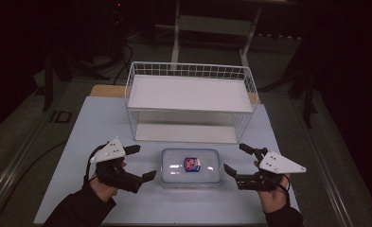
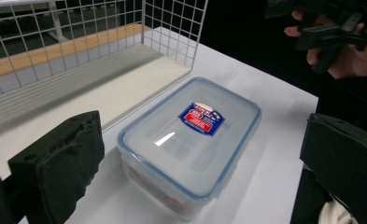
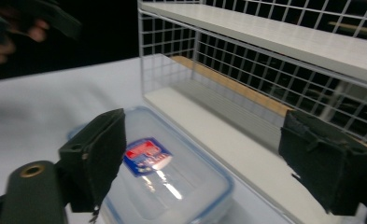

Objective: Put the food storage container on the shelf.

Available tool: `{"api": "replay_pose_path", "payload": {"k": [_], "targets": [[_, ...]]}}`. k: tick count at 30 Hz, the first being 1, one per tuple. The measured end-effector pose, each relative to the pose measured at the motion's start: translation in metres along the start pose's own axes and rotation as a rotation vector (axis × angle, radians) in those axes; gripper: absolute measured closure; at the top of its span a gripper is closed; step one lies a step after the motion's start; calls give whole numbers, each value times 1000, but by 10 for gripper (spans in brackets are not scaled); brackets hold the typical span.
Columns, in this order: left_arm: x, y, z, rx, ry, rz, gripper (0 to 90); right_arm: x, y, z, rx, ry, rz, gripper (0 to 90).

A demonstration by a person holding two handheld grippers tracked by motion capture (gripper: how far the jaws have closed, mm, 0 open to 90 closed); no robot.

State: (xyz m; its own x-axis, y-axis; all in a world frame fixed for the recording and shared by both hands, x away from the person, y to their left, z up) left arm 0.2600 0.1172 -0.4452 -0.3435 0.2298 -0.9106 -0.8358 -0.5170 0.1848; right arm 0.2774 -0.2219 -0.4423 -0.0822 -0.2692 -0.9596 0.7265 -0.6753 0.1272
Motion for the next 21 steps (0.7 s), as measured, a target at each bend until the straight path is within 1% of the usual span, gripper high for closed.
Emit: {"api": "replay_pose_path", "payload": {"k": [1, 3, 5, 7, 9, 10, 12, 14, 15, 16, 17, 18, 19, 20, 21], "targets": [[-1, -1, -2, 2, -3, 1, 0, 0, 0, 0, -13, 0, -8, 140], [-2, -3, -8, 6, -10, 1, 0, 1, 0, 1, -19, 4, -10, 136], [-2, -8, -13, 13, -7, 22, 0, 3, 0, 0, -27, -23, -47, 154], [0, -12, -18, 14, -15, 29, 0, 4, 1, -1, -50, -38, -85, 167], [2, -17, -22, 12, -25, 37, 0, 7, 0, -2, -57, -57, -82, 167], [3, -20, -25, 19, -27, 49, 0, 8, -1, -3, -67, -62, -78, 162], [6, -25, -29, 28, -32, 78, 0, 10, -3, -5, -61, -79, -72, 133], [10, -33, -34, 36, -38, 118, 0, 12, -4, -7, -65, -90, -73, 113], [11, -35, -36, 41, -41, 132, 0, 13, -5, -7, -52, -96, -69, 105], [14, -38, -39, 52, -44, 159, 0, 13, -5, -8, -47, -97, -66, 97], [15, -40, -41, 59, -48, 172, 0, 14, -6, -9, -24, -99, -59, 96], [18, -43, -43, 62, -56, 203, 0, 14, -5, -10, -6, -95, -62, 96], [21, -45, -45, 71, -60, 232, 0, 14, -5, -10, -7, -94, -78, 96], [24, -47, -48, 76, -80, 271, 0, 15, -6, -10, -16, -97, -84, 96], [26, -47, -50, 73, -89, 288, 0, 16, -6, -10, -3, -98, -80, 96]]}}
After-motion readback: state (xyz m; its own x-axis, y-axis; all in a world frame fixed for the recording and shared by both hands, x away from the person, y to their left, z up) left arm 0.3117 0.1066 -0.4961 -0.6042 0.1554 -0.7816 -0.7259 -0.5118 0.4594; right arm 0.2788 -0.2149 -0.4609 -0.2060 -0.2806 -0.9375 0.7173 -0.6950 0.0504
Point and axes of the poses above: each handheld gripper's, and its own axes: z roughly backward along the jaws, x roughly out of its underside, y roughly to its right, the point moved 5 cm from there along -z, roughly forward along the jaws, and after that the axes turned 5 degrees about x, right-handed, at the moved point
